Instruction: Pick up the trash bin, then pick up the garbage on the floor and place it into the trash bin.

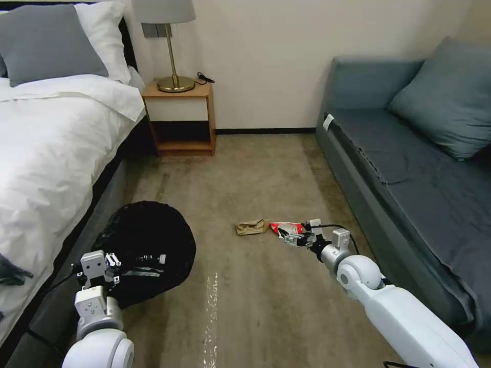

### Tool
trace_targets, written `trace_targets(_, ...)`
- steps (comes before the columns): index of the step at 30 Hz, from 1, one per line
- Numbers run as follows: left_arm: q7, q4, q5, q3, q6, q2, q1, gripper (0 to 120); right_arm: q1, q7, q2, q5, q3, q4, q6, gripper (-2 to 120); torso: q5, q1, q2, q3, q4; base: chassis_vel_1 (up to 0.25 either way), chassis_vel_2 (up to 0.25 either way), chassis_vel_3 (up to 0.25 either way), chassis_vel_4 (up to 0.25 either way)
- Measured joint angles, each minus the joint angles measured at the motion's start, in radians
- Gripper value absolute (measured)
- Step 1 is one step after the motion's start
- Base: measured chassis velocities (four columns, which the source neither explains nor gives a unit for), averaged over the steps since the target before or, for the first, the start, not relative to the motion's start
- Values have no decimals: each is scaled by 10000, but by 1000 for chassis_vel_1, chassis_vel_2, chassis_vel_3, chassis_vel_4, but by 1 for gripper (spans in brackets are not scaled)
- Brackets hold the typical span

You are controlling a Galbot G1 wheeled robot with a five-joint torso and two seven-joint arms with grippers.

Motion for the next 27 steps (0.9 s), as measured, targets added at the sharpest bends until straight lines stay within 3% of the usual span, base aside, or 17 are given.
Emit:
trace_targets(15,36,187,-96,-94,-114,21,22,3,-144,-126,107,-197,-31,-144,53,100,0,0,0,0,0,-93,97,86,-100)
trace_targets(27,94,350,-102,-103,-218,-9,47,3,-200,-206,209,-431,-151,-285,111,100,1,0,0,0,0,-156,122,165,-115)
